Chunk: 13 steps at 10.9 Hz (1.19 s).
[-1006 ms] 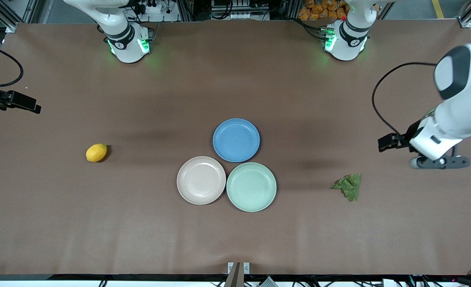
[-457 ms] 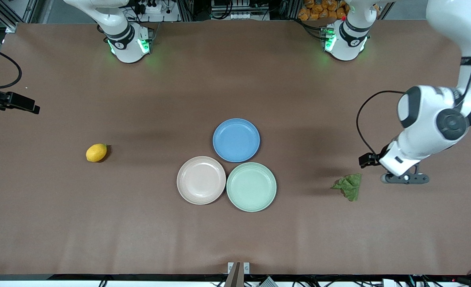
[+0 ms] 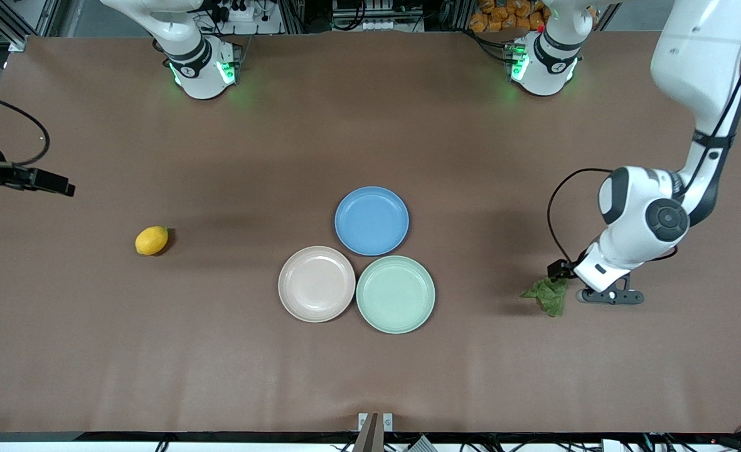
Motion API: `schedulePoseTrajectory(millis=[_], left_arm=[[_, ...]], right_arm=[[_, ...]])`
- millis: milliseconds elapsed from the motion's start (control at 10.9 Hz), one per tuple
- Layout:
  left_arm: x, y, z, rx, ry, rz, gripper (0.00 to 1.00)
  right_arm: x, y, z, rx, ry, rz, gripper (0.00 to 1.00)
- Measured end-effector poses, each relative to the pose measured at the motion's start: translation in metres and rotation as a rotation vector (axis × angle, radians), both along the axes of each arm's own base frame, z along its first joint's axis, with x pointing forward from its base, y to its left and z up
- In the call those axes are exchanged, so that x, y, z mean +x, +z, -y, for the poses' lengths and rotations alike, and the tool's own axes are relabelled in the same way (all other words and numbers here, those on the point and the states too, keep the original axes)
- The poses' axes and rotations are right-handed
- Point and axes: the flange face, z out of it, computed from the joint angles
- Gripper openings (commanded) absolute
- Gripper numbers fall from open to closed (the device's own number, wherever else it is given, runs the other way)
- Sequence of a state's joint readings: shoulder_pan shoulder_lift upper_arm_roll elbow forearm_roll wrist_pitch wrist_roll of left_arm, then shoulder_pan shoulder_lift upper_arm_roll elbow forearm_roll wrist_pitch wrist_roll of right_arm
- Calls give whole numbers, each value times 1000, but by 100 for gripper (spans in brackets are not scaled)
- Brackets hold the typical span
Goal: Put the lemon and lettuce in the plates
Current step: 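Grasp the lettuce leaf with the left gripper while the right gripper reaches the lemon, then carry the lettuce to the green plate while the right gripper grasps the lemon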
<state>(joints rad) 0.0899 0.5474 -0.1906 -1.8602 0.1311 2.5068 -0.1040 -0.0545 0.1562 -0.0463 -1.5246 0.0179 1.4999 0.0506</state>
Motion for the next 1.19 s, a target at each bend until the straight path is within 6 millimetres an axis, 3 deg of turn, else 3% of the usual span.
schedulePoseTrajectory(millis=[274, 549, 732, 915, 1098, 1189], left_arm=[[3, -38, 0, -21, 6, 19, 100], [10, -40, 4, -24, 0, 26, 100], [12, -49, 8, -27, -4, 19, 94], [12, -59, 14, -30, -11, 8, 82], [13, -64, 15, -32, -12, 4, 55], [14, -64, 15, -30, -13, 6, 36]], right_arm=[[4, -40, 6, 0, -10, 3, 100], [4, -76, 9, -3, -16, 19, 100], [3, -102, 9, -6, -18, 45, 100], [1, -136, 9, -12, -20, 90, 100], [-6, -171, 9, -16, -22, 117, 100], [-8, -182, 9, -16, -23, 115, 100]])
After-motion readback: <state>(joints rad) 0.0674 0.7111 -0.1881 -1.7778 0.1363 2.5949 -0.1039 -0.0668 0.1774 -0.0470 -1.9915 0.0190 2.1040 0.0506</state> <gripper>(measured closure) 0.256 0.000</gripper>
